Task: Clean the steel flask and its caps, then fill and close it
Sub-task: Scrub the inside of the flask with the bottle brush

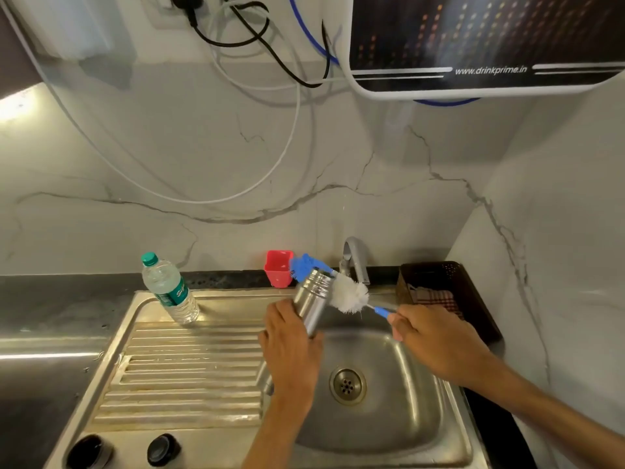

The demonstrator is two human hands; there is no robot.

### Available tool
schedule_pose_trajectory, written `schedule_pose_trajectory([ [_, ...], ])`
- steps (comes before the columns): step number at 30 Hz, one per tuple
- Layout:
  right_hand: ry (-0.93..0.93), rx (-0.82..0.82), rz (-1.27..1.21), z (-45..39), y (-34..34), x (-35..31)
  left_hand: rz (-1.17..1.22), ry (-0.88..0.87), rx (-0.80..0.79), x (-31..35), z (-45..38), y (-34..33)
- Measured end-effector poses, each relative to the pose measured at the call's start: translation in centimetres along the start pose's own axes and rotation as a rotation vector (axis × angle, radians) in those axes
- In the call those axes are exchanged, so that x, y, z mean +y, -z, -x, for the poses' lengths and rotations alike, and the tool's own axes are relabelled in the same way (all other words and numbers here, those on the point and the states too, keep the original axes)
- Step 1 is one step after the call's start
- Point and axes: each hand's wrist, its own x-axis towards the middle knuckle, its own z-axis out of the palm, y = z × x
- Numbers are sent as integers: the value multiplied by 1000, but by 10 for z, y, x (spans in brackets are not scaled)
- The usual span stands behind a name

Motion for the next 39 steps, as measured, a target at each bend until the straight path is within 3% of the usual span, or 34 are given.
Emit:
schedule_pose_trajectory([
  [3, -18, 48, -2, 13, 3, 1, 26, 139, -77, -20, -11, 1],
  [8, -79, -22, -63, 35, -11, 2, 315, 395, -134, -43, -23, 13],
  [15, 22, 205, 145, 44, -39, 8, 452, 314, -375, -40, -20, 23],
  [20, 146, 376, 236, 36, -42, 7, 480, 179, -442, -20, -13, 34],
  [23, 192, 447, 265, 29, -31, 0, 278, -47, -422, -14, -8, 41],
  [26, 190, 393, 370, 14, -25, -11, -30, -374, -339, -5, -4, 43],
  [28, 155, 307, 346, 0, -22, -8, -34, -430, -298, -5, -1, 43],
  [29, 122, 245, 296, -6, -18, -4, 57, -369, -297, -7, 0, 44],
  [33, 115, 14, -134, -9, -10, 17, 579, 173, -244, -26, -10, 55],
  [36, 165, -38, -342, 7, -21, 14, 666, 300, -135, -39, -18, 58],
  [39, 167, 20, -345, 14, -35, 6, 857, 437, -96, -45, -18, 56],
])
